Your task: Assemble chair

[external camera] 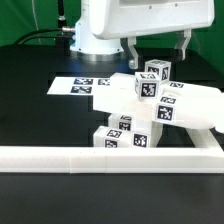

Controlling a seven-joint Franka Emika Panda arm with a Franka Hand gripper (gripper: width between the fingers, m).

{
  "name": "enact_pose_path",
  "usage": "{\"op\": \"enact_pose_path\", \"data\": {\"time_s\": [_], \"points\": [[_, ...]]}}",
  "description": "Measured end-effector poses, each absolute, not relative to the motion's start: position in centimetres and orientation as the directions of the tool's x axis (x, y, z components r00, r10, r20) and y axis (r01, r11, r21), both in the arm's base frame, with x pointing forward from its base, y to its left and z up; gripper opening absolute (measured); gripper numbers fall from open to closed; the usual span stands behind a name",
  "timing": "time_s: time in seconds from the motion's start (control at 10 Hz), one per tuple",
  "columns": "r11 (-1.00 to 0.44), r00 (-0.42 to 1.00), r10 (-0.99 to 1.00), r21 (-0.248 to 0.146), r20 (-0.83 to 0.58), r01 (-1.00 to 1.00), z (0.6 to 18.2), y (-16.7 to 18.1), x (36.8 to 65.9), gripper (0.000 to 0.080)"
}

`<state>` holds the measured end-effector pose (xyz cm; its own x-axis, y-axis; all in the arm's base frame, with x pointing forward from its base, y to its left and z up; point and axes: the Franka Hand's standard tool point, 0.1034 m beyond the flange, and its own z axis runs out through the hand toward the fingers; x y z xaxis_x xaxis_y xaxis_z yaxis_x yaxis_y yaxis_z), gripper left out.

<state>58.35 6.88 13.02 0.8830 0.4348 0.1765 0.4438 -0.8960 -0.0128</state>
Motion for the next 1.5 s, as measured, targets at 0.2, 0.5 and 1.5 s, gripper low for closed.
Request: {"op": "enact_pose_path", "data": {"time_s": [0.2, 0.5, 1.5], "points": [[-0.896, 0.881, 0.435, -0.004, 0.188, 0.443, 12.68, 6.9, 58.49, 0.0649], [-0.895, 0.88, 0.437, -0.004, 0.186, 0.445, 12.53, 6.69, 58.45, 0.0523], [-0.996, 0.983, 0.017, -0.082, 0.181, 0.033, 12.76, 6.62, 58.8, 0.0278]]}}
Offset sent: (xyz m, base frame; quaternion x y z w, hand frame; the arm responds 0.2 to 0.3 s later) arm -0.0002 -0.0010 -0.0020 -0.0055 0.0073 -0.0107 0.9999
